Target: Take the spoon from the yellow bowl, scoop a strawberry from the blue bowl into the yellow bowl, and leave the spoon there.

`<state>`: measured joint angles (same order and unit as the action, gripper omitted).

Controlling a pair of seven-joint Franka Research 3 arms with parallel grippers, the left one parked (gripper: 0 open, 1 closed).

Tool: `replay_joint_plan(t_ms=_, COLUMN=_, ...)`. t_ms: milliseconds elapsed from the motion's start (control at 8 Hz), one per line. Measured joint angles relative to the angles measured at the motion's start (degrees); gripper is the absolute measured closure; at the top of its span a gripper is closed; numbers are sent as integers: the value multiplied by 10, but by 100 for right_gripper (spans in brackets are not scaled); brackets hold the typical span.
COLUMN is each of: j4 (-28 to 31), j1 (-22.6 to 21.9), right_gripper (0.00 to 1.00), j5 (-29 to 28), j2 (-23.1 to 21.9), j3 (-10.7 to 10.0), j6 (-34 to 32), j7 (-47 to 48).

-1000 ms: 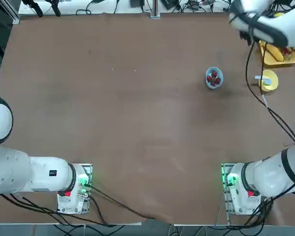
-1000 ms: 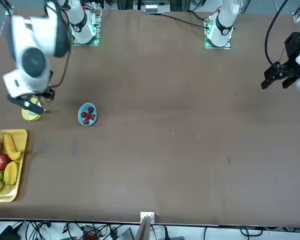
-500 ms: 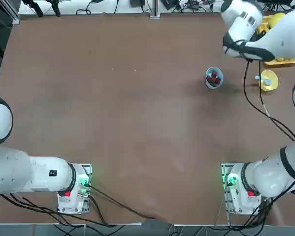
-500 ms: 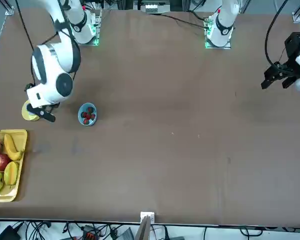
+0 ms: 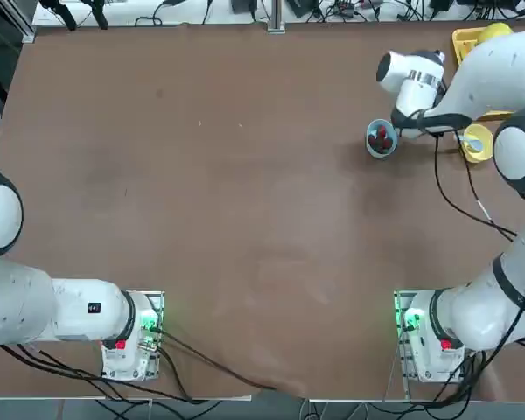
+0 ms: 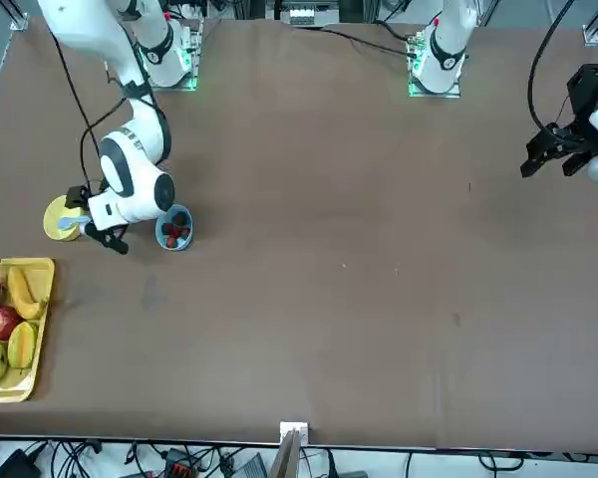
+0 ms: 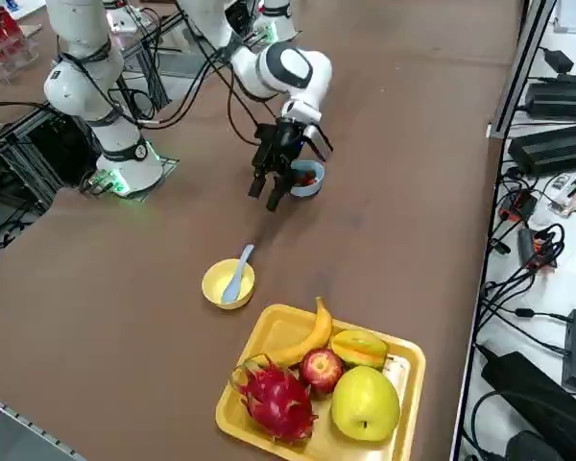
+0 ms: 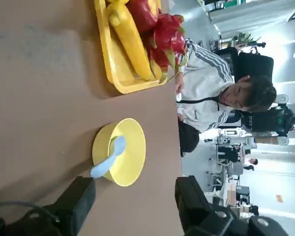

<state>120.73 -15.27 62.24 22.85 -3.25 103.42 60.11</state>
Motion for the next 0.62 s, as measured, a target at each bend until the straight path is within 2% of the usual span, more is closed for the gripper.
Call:
replay_joint_plan(t_ms=250, j4=15, j1=1, right_gripper=1, j5=28, j2=18, j3=0, j6=6, j7=18)
replay_joint_plan(t_ms=625, j4=25, j1=3, right_gripper=3, j5=84, j2=68, j3=0, j6=9, j7=60)
